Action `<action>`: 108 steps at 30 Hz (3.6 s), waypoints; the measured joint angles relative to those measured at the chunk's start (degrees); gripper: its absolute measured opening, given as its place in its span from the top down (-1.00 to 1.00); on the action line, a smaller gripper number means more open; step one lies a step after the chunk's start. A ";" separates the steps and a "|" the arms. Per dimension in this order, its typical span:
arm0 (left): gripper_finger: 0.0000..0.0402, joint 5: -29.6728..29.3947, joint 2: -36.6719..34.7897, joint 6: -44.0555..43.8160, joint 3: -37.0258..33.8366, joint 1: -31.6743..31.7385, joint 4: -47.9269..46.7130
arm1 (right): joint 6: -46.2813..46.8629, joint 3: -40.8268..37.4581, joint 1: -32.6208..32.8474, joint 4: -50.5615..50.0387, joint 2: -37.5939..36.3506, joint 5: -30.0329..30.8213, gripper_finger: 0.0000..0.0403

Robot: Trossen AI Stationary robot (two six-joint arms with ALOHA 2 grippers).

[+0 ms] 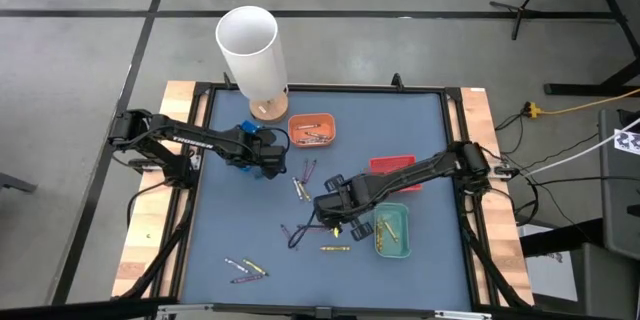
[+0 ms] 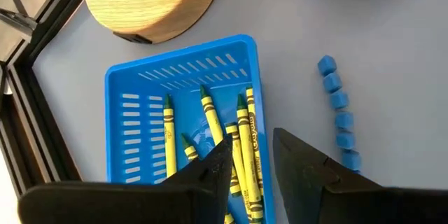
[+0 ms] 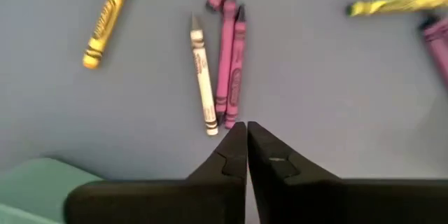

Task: Sort crayons
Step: Put the violet crayon into the red bin

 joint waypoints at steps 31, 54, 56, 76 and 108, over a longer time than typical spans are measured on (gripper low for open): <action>0.56 0.07 0.00 0.01 0.00 -0.12 1.00 | -1.12 0.02 -0.02 7.13 8.91 5.68 0.44; 0.56 0.00 0.00 0.01 0.00 -0.11 1.02 | -1.10 0.02 -0.02 12.22 8.89 7.16 0.44; 0.56 -0.02 0.00 0.01 0.00 -0.11 1.02 | -1.12 0.02 -0.02 12.72 8.89 7.16 0.44; 0.56 -0.04 0.00 0.01 -0.02 -0.11 1.04 | -1.09 0.07 -0.09 10.91 8.78 0.30 0.44; 0.56 -0.07 0.00 0.01 -0.04 -0.11 1.04 | -1.95 0.07 -1.84 10.59 8.78 -0.50 0.44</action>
